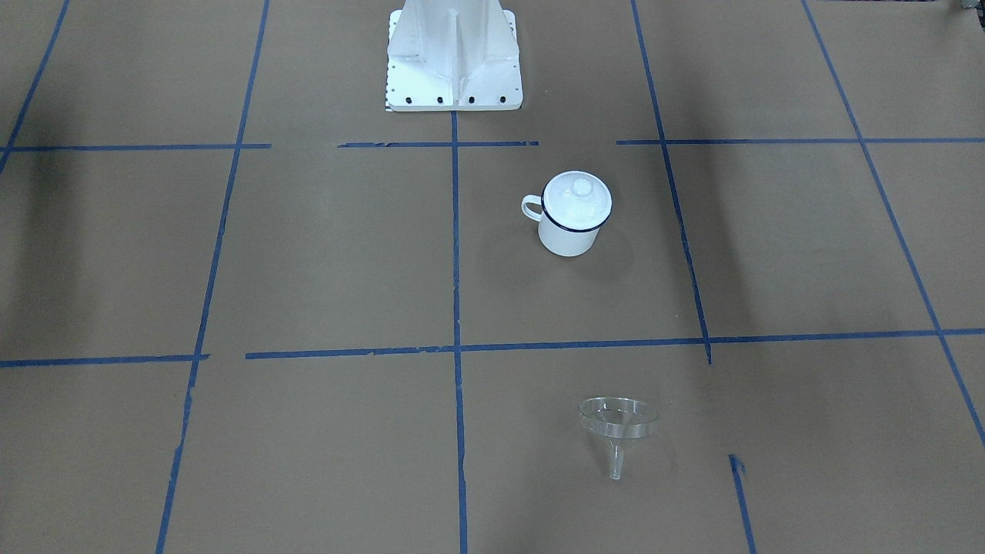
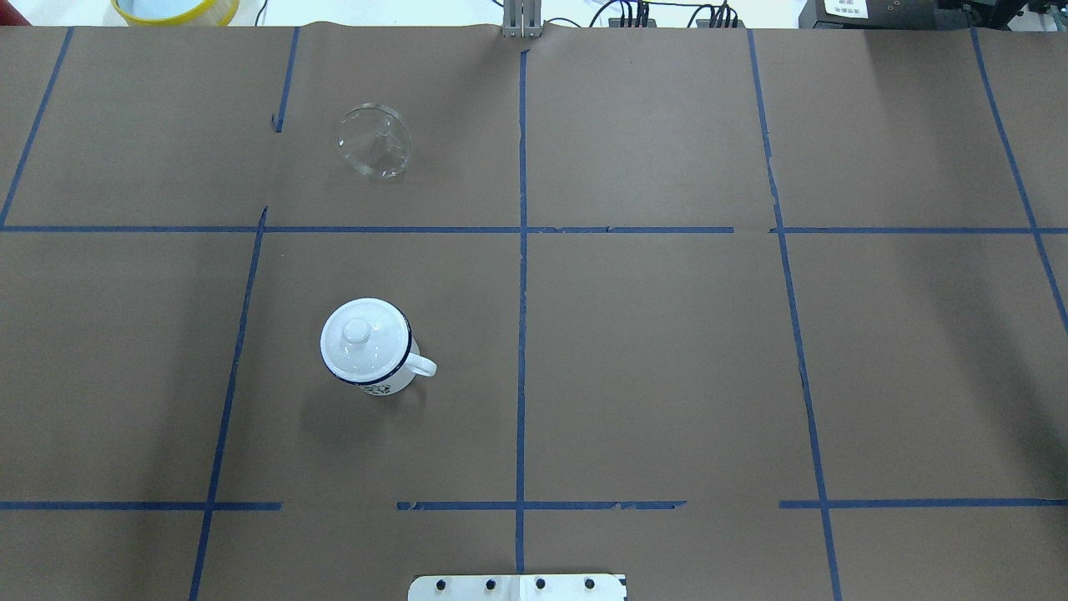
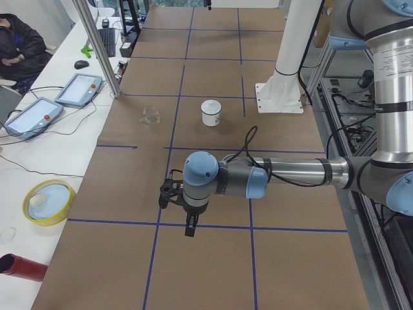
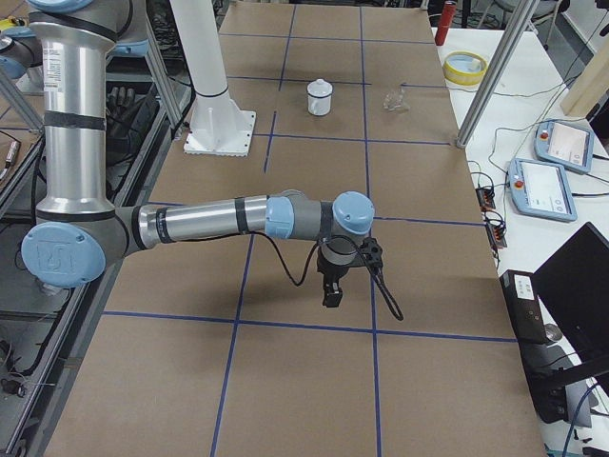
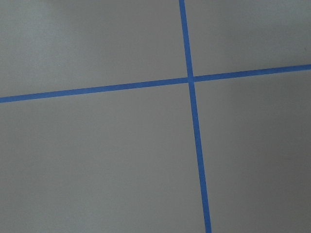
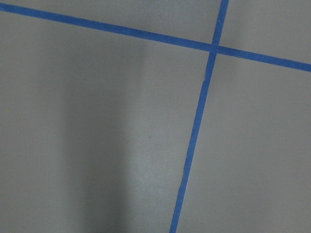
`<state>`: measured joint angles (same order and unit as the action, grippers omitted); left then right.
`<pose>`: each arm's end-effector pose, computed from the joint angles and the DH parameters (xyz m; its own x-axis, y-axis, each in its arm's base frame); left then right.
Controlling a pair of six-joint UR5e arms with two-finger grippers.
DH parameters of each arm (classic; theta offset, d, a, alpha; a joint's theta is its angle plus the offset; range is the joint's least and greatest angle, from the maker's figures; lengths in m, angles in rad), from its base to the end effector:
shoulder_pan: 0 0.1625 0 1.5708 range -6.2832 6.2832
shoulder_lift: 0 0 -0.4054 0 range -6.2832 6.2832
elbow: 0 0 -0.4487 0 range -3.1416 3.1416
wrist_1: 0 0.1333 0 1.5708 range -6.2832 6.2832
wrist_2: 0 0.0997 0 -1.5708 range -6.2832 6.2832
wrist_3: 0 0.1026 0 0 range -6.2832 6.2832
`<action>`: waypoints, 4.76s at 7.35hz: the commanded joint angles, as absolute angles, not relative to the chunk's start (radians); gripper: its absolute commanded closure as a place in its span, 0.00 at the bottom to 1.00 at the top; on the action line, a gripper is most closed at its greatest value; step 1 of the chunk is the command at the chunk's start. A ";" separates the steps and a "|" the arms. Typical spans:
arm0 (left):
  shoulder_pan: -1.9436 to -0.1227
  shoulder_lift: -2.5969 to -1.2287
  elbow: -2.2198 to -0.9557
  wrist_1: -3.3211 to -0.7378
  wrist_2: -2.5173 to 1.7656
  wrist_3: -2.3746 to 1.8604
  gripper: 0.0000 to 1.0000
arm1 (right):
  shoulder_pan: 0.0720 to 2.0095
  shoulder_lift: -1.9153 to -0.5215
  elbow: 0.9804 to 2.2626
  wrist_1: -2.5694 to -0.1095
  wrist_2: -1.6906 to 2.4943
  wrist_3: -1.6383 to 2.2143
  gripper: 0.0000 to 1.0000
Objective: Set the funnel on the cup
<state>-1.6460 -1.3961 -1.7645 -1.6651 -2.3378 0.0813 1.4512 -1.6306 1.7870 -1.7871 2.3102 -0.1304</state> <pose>-0.0984 -0.4795 0.6153 0.7275 0.1045 -0.6781 0.0156 0.9855 0.1687 0.0024 -0.5180 0.5789 0.7167 -0.1766 0.6747 0.2141 0.9764 0.0281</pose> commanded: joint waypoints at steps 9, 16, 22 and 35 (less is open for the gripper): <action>-1.644 -1.528 -1.798 -1.996 -2.374 0.026 0.00 | 1.451 -1.631 1.787 -1.787 2.310 -0.130 0.00; -1.021 -1.569 -2.018 -2.056 -2.183 -0.701 0.00 | 1.451 -1.631 1.787 -1.787 2.310 -0.130 0.00; -0.568 -2.081 -2.048 -1.381 -1.932 -1.282 0.00 | 1.451 -1.631 1.787 -1.787 2.310 -0.130 0.00; -0.543 -2.074 -1.983 -1.414 -1.825 -1.301 0.13 | 1.451 -1.631 1.787 -1.787 2.310 -0.130 0.00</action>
<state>-0.5436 -2.0742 -1.9843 -1.4122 -1.8251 -1.3007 1.4512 -1.6306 1.7871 -1.7871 2.3102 -0.1304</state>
